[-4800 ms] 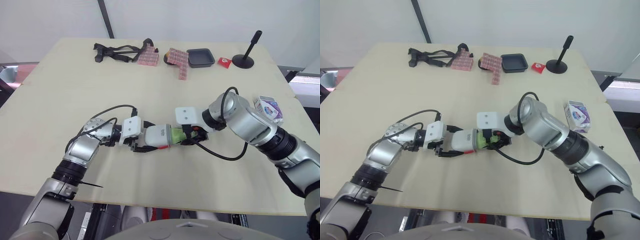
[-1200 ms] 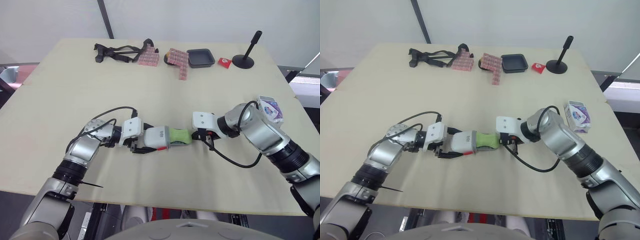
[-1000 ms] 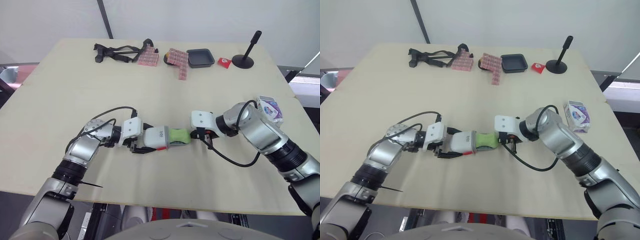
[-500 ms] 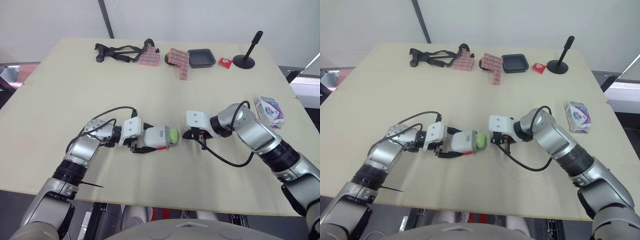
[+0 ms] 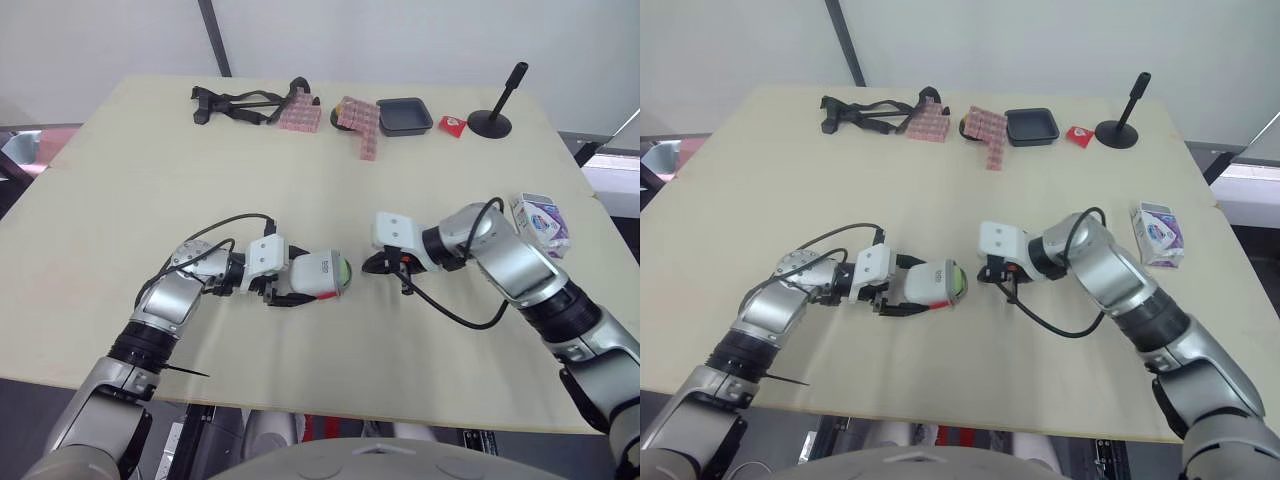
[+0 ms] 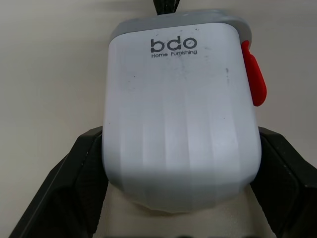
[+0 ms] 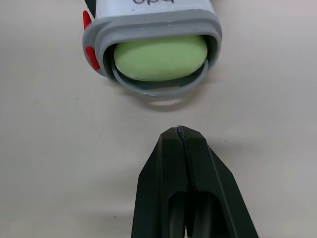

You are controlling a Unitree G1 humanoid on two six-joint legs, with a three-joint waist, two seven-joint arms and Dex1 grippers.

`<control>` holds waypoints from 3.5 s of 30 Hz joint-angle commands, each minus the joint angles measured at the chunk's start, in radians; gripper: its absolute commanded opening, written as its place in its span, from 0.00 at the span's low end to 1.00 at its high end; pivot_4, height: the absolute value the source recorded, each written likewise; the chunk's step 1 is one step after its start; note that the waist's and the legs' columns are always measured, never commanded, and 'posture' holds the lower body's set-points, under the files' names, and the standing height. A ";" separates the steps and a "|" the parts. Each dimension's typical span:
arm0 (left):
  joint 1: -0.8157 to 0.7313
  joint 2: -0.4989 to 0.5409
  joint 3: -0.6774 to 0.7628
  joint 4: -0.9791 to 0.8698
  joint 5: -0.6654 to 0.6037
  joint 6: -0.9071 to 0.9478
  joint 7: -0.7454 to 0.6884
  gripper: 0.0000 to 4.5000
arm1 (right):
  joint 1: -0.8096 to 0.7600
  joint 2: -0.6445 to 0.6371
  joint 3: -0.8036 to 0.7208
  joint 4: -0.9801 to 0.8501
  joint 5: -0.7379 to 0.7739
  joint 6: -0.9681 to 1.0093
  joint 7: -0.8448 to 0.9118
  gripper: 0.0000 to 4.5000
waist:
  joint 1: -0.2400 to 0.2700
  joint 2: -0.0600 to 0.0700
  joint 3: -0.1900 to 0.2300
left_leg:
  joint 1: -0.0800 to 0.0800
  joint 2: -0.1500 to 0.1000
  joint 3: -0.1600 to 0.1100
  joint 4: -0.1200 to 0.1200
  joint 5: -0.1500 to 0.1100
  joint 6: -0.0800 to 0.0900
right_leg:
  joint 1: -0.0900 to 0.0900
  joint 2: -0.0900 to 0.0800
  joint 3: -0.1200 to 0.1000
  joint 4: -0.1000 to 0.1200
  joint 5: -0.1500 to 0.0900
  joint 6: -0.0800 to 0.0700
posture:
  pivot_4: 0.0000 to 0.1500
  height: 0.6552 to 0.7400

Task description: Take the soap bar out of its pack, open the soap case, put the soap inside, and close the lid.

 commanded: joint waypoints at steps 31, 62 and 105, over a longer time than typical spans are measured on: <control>0.016 -0.098 0.017 -0.074 0.014 -0.358 0.166 0.77 | 0.096 0.150 -0.646 -0.048 1.032 0.937 -0.598 0.99 | 0.028 0.001 -0.001 | 0.001 0.000 0.000 0.000 0.000 0.000 | 0.000 0.001 0.001 -0.001 0.000 0.000 | 1.00 1.00; 0.004 -0.110 -0.008 -0.072 0.041 -0.309 0.218 0.77 | 0.042 0.305 -0.611 -0.006 1.223 0.937 -0.972 0.99 | 0.021 0.002 -0.001 | 0.002 0.000 0.000 -0.001 0.000 -0.001 | 0.000 0.001 -0.001 -0.002 0.000 0.000 | 1.00 1.00; 0.006 -0.107 -0.017 -0.077 0.046 -0.298 0.236 0.77 | 0.057 0.268 -0.566 -0.010 1.210 0.925 -0.931 0.48 | 0.020 0.002 0.000 | 0.001 0.000 0.000 -0.001 0.000 -0.001 | 0.000 0.001 -0.001 -0.003 0.000 0.000 | 1.00 1.00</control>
